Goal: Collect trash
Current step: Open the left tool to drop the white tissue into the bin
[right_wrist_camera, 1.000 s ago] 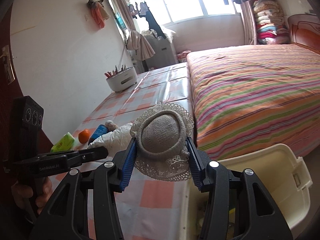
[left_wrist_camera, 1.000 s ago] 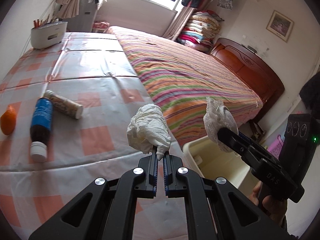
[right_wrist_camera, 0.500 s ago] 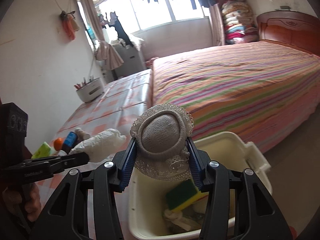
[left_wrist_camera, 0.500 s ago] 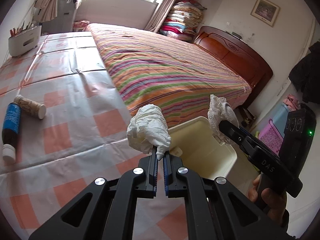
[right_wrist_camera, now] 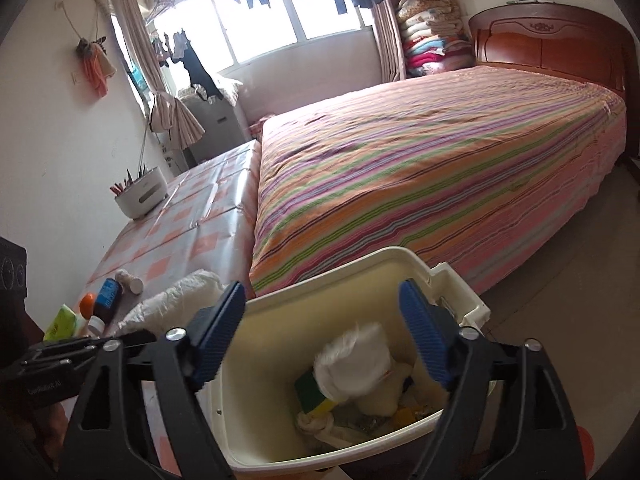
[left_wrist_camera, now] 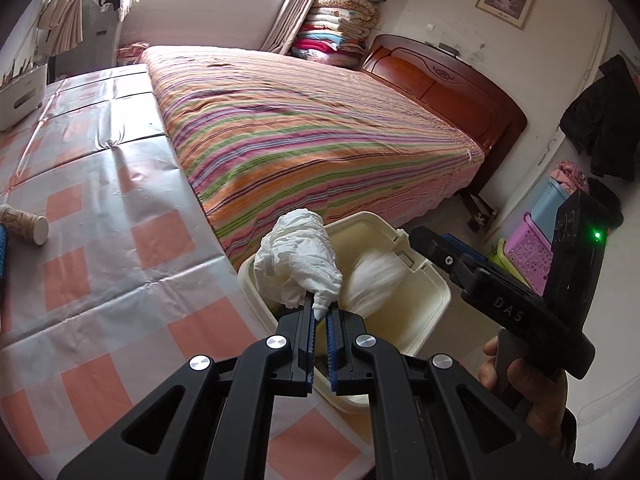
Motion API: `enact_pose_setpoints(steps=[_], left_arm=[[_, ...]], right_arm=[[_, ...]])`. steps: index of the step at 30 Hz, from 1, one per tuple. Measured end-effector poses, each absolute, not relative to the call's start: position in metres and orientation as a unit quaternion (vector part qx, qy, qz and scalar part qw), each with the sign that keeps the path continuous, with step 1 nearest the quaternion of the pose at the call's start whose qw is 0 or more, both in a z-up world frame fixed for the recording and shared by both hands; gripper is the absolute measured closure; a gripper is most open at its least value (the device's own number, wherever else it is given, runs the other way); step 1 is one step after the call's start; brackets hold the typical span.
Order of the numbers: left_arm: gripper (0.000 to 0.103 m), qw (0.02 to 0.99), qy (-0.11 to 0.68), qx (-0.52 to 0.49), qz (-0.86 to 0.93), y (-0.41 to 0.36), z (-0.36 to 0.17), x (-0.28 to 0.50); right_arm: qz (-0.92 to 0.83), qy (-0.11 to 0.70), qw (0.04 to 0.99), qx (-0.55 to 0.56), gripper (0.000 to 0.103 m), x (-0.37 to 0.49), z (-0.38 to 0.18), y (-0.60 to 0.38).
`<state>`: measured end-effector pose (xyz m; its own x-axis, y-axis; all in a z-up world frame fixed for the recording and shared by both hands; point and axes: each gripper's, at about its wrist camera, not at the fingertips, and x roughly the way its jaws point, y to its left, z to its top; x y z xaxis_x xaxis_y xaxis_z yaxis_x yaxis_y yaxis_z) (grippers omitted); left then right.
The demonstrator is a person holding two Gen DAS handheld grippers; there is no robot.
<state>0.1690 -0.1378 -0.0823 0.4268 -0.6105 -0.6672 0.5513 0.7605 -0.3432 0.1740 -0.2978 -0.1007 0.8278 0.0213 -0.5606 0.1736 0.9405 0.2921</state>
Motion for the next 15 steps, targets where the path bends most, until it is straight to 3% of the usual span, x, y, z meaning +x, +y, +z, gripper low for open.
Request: enact_pose_setpoints(steps=[15], left_arm=[[0.098, 0.831, 0.415, -0.029, -0.370, -0.168, -0.084, 0.167]], right_arm=[[-0.078, 0.179, 0.943, 0.268, 0.020, 0.133, -0.078, -0.345]])
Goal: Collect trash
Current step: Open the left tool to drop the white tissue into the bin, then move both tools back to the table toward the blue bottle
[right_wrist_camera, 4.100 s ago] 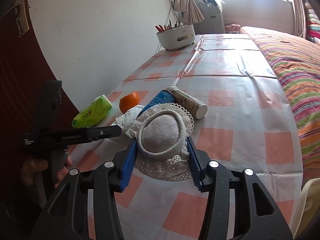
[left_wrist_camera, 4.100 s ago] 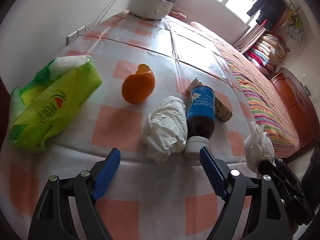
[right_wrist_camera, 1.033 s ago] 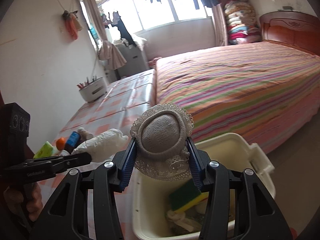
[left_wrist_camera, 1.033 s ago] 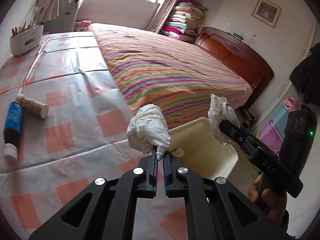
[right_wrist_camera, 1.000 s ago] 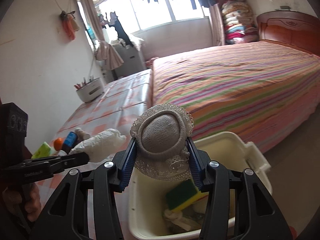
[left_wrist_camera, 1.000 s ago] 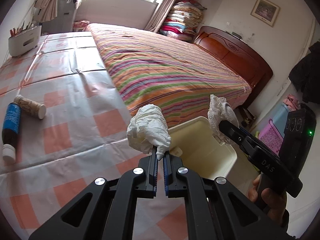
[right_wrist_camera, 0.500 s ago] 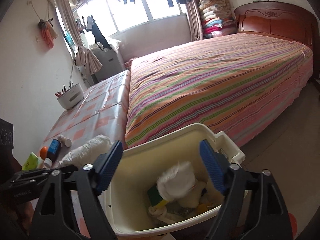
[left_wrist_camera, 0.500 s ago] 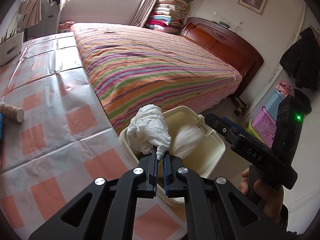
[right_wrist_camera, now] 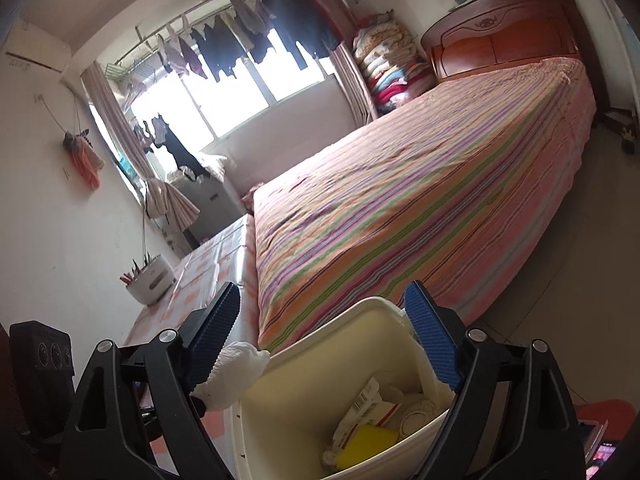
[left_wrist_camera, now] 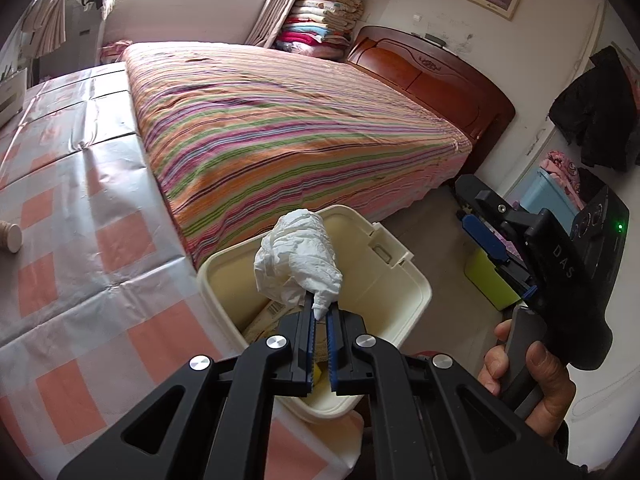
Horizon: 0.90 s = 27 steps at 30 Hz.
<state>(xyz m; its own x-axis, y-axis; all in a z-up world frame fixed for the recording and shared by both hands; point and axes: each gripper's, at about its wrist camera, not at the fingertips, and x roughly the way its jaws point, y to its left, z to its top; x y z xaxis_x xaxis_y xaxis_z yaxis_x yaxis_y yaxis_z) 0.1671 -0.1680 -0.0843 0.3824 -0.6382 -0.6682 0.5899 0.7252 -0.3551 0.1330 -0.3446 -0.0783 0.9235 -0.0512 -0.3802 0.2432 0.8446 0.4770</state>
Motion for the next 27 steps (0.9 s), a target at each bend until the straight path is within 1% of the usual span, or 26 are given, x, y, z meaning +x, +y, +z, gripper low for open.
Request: enact_pose_setpoints(steps=[10, 12, 13, 14, 15, 16, 19, 27], left_arm=[[0.097, 0.830, 0.407, -0.026, -0.381, -0.190, -0.083, 0.158], [0.094, 0.830, 0.407, -0.019, -0.380, -0.193, -0.084, 0.156], [0.089, 0.831, 0.411, -0.011, -0.374, -0.195, -0.084, 0.156], [0.064, 0.833, 0.414, -0.005, -0.367, -0.196, -0.085, 0.155], [0.033, 0.837, 0.410, -0.005, -0.362, -0.195, -0.084, 0.154], [0.025, 0.848, 0.395, -0.013, -0.353, -0.192, -0.082, 0.152], [0.020, 0.865, 0.368, -0.013, -0.342, -0.186, -0.076, 0.148], [0.019, 0.865, 0.372, -0.031, -0.337, -0.169, -0.071, 0.151]], right_arm=[[-0.071, 0.180, 0.945, 0.265, 0.020, 0.139, -0.084, -0.335], [-0.068, 0.181, 0.945, 0.265, 0.020, 0.140, -0.085, -0.334], [-0.069, 0.181, 0.945, 0.264, 0.020, 0.141, -0.086, -0.333], [-0.067, 0.181, 0.945, 0.265, 0.020, 0.140, -0.087, -0.336], [-0.066, 0.182, 0.945, 0.264, 0.020, 0.141, -0.088, -0.335], [-0.066, 0.183, 0.945, 0.263, 0.020, 0.142, -0.088, -0.334], [-0.064, 0.186, 0.945, 0.263, 0.020, 0.143, -0.090, -0.334], [-0.060, 0.189, 0.945, 0.259, 0.020, 0.146, -0.089, -0.333]])
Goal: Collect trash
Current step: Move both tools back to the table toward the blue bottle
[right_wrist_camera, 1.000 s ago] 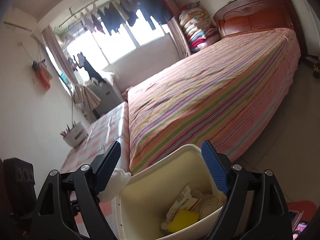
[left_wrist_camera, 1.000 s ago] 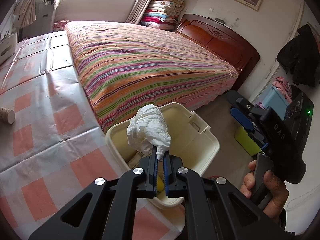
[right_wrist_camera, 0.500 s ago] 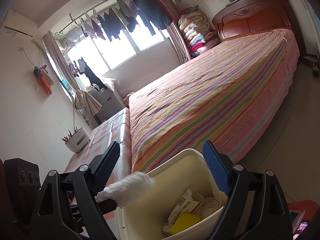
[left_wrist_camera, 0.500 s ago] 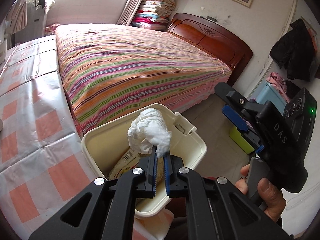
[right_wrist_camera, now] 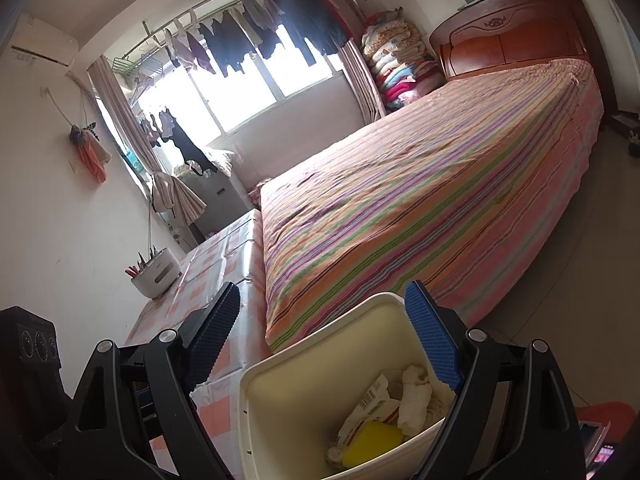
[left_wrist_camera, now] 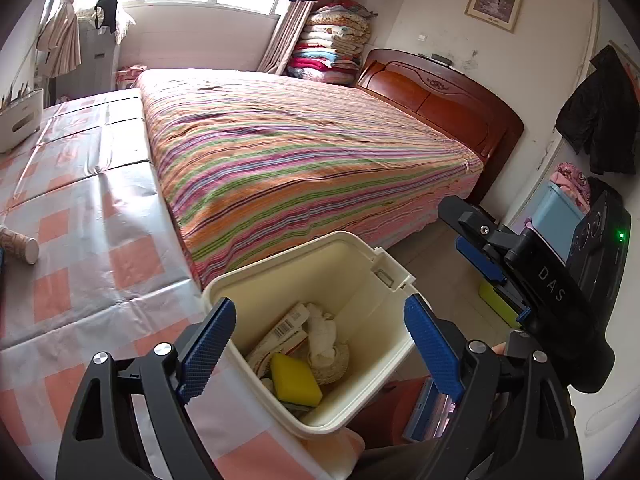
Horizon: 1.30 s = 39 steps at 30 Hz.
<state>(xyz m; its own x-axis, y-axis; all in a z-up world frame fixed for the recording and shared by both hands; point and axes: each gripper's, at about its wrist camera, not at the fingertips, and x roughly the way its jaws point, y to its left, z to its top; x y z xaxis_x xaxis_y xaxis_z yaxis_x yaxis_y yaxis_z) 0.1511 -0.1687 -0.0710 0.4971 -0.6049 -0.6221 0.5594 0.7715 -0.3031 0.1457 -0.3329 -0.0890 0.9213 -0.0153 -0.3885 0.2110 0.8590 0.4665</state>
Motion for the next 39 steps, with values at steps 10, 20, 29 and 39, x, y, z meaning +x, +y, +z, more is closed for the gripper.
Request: enact_pose_setpoints(steps=[10, 20, 29, 39], left_arm=[[0.019, 0.870, 0.379, -0.059, -0.308, -0.133, -0.071, 0.162], [0.019, 0.883, 0.379, -0.094, -0.260, -0.069, -0.073, 0.179], [0.019, 0.901, 0.363, -0.128, -0.200, 0.003, -0.069, 0.187], [0.019, 0.908, 0.360, -0.154, -0.148, 0.066, -0.073, 0.185]], right_arm=[[-0.040, 0.203, 0.948, 0.243, 0.020, 0.157, -0.091, -0.313], [-0.017, 0.219, 0.949, 0.228, 0.020, 0.170, -0.092, -0.287], [0.015, 0.238, 0.949, 0.207, 0.020, 0.188, -0.091, -0.250], [0.059, 0.262, 0.945, 0.185, 0.020, 0.206, -0.093, -0.198]])
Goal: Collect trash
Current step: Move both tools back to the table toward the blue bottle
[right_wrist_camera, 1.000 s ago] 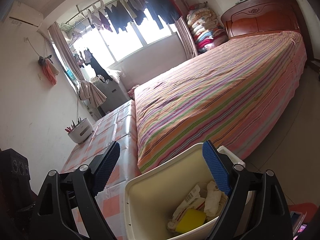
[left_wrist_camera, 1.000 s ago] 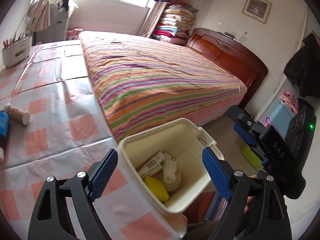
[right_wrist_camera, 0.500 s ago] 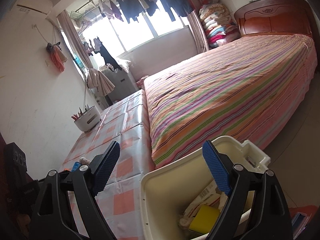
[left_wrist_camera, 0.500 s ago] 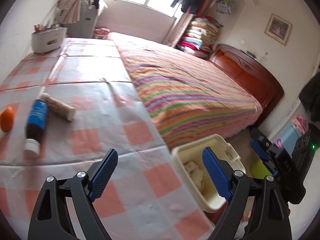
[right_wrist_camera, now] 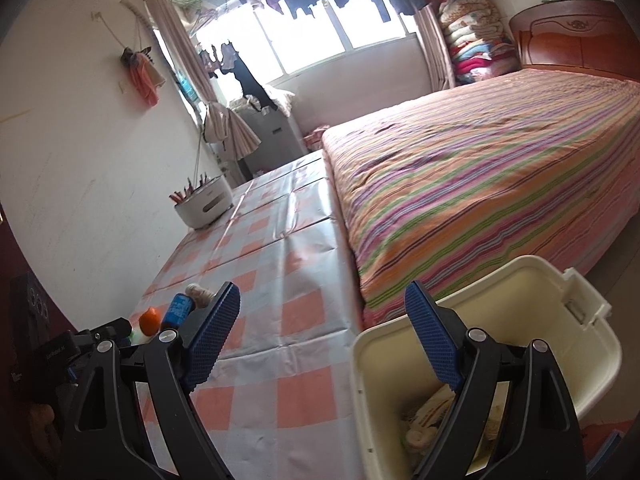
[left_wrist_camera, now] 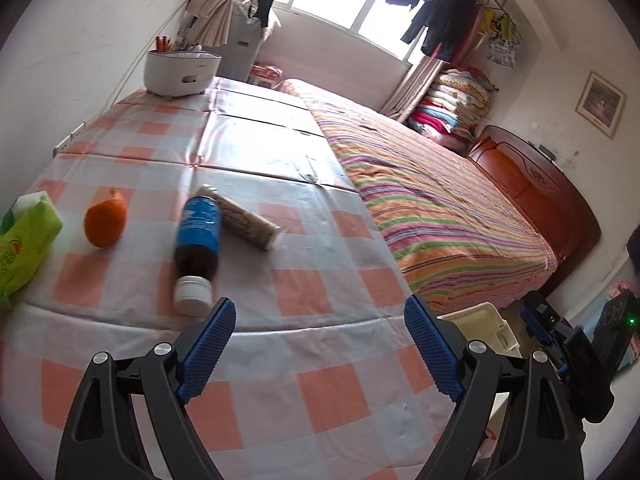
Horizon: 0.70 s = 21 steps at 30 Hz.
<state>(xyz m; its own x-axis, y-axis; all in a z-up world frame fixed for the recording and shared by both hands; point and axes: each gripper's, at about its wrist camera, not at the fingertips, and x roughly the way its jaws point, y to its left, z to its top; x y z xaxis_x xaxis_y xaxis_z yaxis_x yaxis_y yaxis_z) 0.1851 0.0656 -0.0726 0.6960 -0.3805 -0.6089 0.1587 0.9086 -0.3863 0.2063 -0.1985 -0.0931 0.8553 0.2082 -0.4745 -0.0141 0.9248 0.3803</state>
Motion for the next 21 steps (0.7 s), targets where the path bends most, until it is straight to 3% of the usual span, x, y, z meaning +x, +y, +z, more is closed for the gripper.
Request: enact_pose_setpoints(steps=[21], left_arm=[[0.019, 0.914, 0.348, -0.201, -0.056, 0.184, -0.077, 0.162]], right_arm=[[0.182, 0.334, 0.920, 0.091, 0.020, 0.258, -0.112, -0.058]])
